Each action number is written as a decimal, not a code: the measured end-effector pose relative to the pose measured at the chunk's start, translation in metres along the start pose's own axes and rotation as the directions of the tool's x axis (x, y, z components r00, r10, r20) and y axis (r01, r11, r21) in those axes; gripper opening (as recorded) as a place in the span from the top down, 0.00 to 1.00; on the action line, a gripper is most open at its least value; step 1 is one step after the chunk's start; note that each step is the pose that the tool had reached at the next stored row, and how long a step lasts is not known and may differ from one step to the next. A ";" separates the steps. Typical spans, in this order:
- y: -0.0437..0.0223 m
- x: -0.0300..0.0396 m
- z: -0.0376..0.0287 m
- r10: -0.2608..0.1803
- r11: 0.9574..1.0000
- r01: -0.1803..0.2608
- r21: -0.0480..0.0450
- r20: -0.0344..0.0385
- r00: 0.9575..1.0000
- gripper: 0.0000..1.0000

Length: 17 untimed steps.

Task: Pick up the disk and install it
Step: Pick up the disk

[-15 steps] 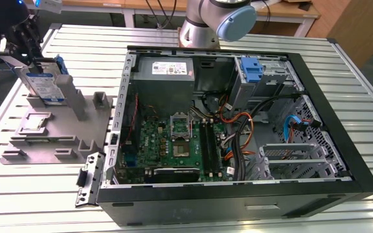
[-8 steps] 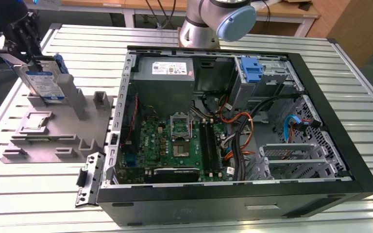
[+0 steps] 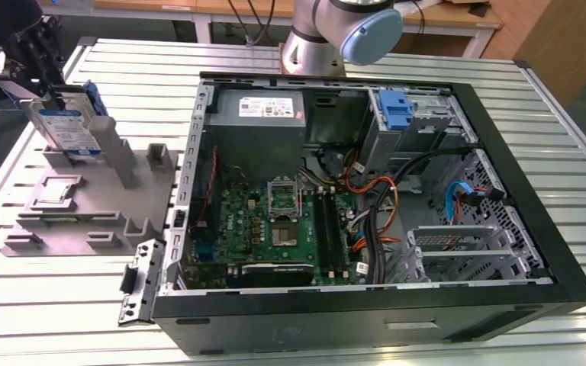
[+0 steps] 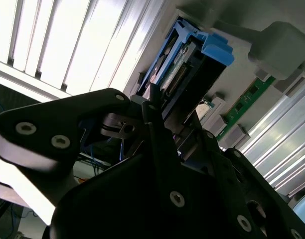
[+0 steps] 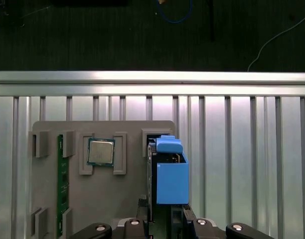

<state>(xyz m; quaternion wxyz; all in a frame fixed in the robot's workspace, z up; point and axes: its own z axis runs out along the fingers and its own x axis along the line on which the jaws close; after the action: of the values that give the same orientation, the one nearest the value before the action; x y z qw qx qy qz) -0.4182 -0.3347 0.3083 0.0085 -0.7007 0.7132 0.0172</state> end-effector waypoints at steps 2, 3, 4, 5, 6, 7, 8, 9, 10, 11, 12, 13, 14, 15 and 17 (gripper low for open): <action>0.0000 0.0000 -0.0001 0.000 1.000 0.000 0.000 0.000 1.000 0.65; 0.0000 0.0000 -0.0001 0.000 1.000 0.000 0.000 0.000 1.000 0.65; 0.0000 0.0000 -0.0002 0.000 1.000 0.000 0.000 0.000 1.000 0.65; 0.0000 0.0000 -0.0002 0.000 1.000 0.000 0.000 0.000 1.000 0.65; 0.0000 0.0000 -0.0002 0.000 1.000 0.000 0.000 0.000 1.000 0.65; 0.0000 0.0000 -0.0003 0.000 1.000 0.000 0.000 0.000 1.000 0.65; 0.0000 0.0000 -0.0003 0.000 1.000 0.000 0.000 0.000 1.000 0.65; 0.0000 0.0000 -0.0003 0.000 1.000 0.000 0.000 0.000 1.000 0.65; 0.0000 0.0000 -0.0004 0.000 1.000 0.000 0.000 0.000 1.000 0.65; 0.0001 0.0000 -0.0015 0.000 1.000 0.000 -0.001 0.000 1.000 0.65; 0.0000 -0.0001 -0.0028 0.000 1.000 0.000 0.000 0.000 1.000 0.65; 0.0000 -0.0002 -0.0045 0.000 1.000 0.000 0.000 0.000 1.000 0.65; 0.0001 -0.0002 -0.0066 0.000 1.000 0.000 0.000 0.000 1.000 0.65; 0.0001 -0.0003 -0.0090 0.000 1.000 0.000 0.000 0.000 1.000 0.65; 0.0002 -0.0006 -0.0170 0.000 1.000 0.000 0.000 0.000 1.000 0.65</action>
<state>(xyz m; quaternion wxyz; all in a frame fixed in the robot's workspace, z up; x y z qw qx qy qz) -0.4182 -0.3347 0.3253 0.0084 -0.7007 0.7132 0.0172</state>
